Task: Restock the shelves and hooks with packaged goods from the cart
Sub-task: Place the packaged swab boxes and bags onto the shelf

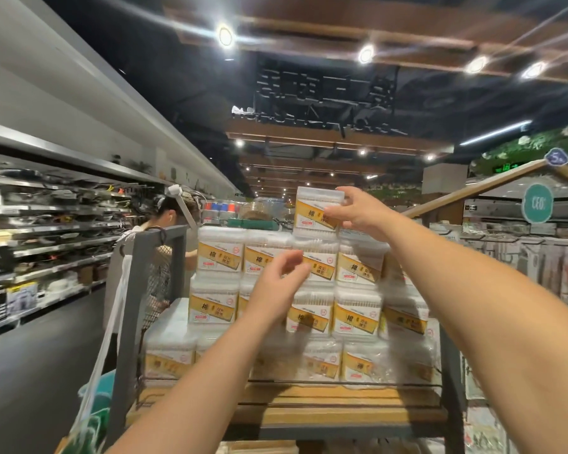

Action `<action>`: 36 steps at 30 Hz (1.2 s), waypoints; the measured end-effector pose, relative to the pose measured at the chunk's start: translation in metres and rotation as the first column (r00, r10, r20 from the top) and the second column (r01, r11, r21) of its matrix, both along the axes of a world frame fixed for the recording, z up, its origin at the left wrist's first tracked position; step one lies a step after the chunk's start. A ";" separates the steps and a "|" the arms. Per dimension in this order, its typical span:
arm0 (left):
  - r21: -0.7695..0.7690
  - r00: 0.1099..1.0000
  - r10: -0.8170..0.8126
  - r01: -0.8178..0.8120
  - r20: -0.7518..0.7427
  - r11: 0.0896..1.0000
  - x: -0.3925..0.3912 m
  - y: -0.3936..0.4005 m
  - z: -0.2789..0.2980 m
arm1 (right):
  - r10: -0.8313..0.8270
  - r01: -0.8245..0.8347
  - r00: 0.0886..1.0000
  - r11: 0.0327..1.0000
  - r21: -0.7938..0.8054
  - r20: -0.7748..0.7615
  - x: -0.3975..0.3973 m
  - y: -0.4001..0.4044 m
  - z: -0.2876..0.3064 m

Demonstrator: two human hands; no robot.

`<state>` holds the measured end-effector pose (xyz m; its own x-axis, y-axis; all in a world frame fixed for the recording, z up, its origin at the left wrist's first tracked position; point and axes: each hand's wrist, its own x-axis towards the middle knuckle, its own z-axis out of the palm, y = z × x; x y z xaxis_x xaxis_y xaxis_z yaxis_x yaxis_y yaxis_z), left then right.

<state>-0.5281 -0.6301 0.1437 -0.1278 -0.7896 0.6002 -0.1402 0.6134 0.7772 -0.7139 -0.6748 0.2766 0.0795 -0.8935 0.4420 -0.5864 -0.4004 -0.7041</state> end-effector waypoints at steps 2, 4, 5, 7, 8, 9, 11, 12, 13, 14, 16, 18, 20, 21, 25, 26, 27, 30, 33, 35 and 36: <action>0.042 1.000 -0.023 0.022 0.018 0.999 -0.012 -0.002 0.004 | 0.003 -0.002 0.999 1.000 0.013 -0.042 -0.003 -0.001 0.000; 0.067 1.000 -0.001 0.001 0.001 0.998 -0.017 -0.006 0.009 | -0.018 0.018 0.994 1.000 -0.006 -0.105 -0.002 0.001 0.001; 0.078 1.000 0.013 -0.013 -0.007 0.997 -0.018 -0.008 0.011 | -0.034 0.031 0.990 0.999 -0.024 -0.138 -0.002 0.001 0.001; 0.099 0.999 0.032 -0.033 0.009 0.995 -0.019 -0.010 0.014 | -0.033 0.030 0.985 0.999 -0.024 -0.171 -0.004 -0.003 -0.001; 0.103 0.999 0.037 -0.040 0.028 0.994 -0.019 -0.010 0.015 | -0.033 0.031 0.984 0.999 -0.014 -0.175 -0.005 -0.005 -0.002; 0.106 0.998 0.039 -0.044 0.044 0.993 -0.019 -0.010 0.016 | -0.027 0.025 0.983 1.000 -0.011 -0.181 -0.005 -0.007 -0.003; 0.101 0.998 0.037 -0.042 0.060 0.994 -0.018 -0.009 0.016 | -0.006 0.008 0.987 1.000 0.010 -0.162 -0.004 -0.005 -0.005; 0.097 0.997 0.034 -0.040 0.063 0.994 -0.018 -0.007 0.016 | -0.006 0.009 0.989 1.000 0.024 -0.149 -0.004 -0.002 -0.005; 0.095 0.997 0.034 -0.040 0.064 0.995 -0.018 -0.007 0.015 | -0.010 0.013 0.989 1.000 0.023 -0.144 -0.004 -0.002 -0.006; 0.093 0.997 0.037 -0.043 0.062 0.995 -0.017 -0.006 0.014 | -0.011 0.014 0.991 1.000 0.022 -0.131 -0.004 0.001 -0.006; 0.092 0.997 0.043 -0.049 0.060 0.995 -0.016 -0.004 0.013 | -0.021 0.022 0.995 1.000 0.007 -0.100 -0.006 -0.003 -0.005; 0.087 0.997 0.042 -0.048 0.063 0.995 -0.015 -0.002 0.014 | -0.029 0.029 0.997 1.000 -0.003 -0.074 -0.001 0.003 -0.003; 0.087 0.998 0.036 -0.040 0.054 0.995 -0.014 0.001 0.015 | -0.009 0.009 0.999 1.000 -0.013 -0.039 0.005 0.007 -0.001; 0.085 0.999 0.032 -0.036 0.044 0.996 -0.012 0.003 0.015 | -0.005 0.005 1.000 1.000 -0.019 -0.029 0.006 0.007 0.000; 0.085 1.000 0.027 -0.027 0.009 0.996 0.000 0.010 0.012 | -0.017 0.019 0.999 0.999 -0.047 0.028 0.009 0.007 0.001; 0.092 1.000 0.027 -0.027 0.004 0.995 0.004 0.012 0.009 | -0.017 0.019 0.999 0.998 -0.053 0.040 0.009 0.009 0.002; 0.100 1.000 0.025 -0.024 -0.003 0.995 0.008 0.013 0.007 | -0.019 0.021 0.999 0.997 -0.068 0.042 0.008 0.012 0.002; 0.113 1.000 -0.007 0.009 -0.022 0.994 0.011 0.018 0.002 | -0.026 0.029 0.999 0.997 -0.076 0.045 0.002 0.031 -0.005; 0.131 0.994 -0.087 0.095 -0.064 0.987 -0.004 0.025 0.002 | -0.063 0.066 0.997 0.995 -0.070 0.051 -0.015 0.061 -0.024; 0.154 0.984 -0.155 0.167 -0.082 0.974 -0.020 0.031 0.001 | -0.101 0.107 0.991 0.992 -0.065 0.086 -0.027 0.082 -0.042; 0.184 0.972 -0.223 0.234 -0.079 0.955 -0.040 0.037 -0.003 | -0.154 0.162 0.981 0.985 -0.063 0.120 -0.045 0.102 -0.056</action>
